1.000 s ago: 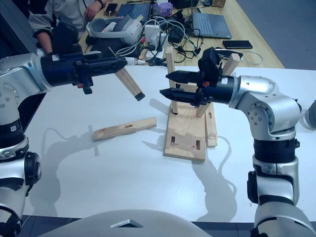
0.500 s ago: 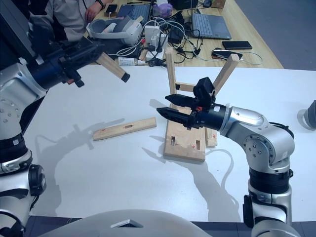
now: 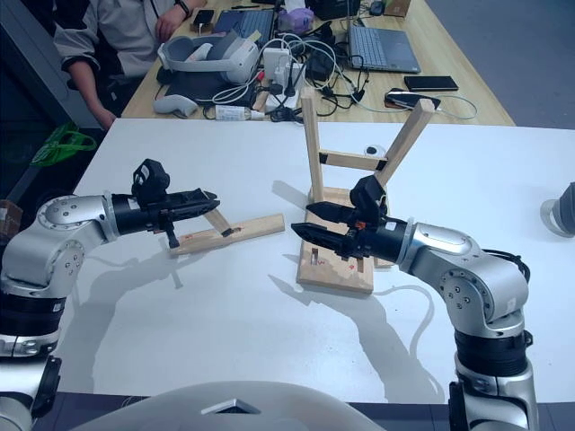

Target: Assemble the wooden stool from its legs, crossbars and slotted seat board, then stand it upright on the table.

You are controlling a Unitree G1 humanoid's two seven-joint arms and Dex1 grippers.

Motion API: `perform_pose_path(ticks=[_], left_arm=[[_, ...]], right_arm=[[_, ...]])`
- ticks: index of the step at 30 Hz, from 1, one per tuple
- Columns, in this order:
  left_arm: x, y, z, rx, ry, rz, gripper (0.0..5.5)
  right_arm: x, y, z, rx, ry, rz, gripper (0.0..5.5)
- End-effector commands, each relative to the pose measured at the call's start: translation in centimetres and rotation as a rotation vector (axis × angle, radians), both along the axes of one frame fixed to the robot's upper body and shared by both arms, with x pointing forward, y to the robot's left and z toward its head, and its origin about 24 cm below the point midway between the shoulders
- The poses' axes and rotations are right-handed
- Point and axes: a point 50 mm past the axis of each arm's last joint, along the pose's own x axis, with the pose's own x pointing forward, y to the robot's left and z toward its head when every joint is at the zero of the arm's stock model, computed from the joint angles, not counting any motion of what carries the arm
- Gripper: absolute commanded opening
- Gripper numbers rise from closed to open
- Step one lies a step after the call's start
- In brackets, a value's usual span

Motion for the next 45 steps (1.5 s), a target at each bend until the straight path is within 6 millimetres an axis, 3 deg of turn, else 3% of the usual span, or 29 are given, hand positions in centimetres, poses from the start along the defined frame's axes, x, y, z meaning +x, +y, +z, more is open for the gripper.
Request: perform_pose_path(ticks=[1, 12, 27, 45], left_arm=[[1.4, -0.6, 0.7, 0.052, -0.054, -0.064, 0.41], [1.9, -0.6, -1.3, 0.118, -0.022, -0.149, 0.41], [3.8, -1.9, -0.7, 0.153, -0.079, -0.233, 0.41], [2.2, 0.5, -3.9, 0.251, 0.107, -0.277, 0.41]], right_arm=[[0.1, 0.2, 0.2, -0.008, -0.018, 0.000, 2.88], [0.2, 0.2, 0.1, 0.002, -0.015, -0.009, 2.88], [0.5, 0.4, 0.1, 0.015, -0.019, -0.009, 2.88], [0.4, 0.4, -0.3, 0.008, -0.008, -0.012, 2.88]])
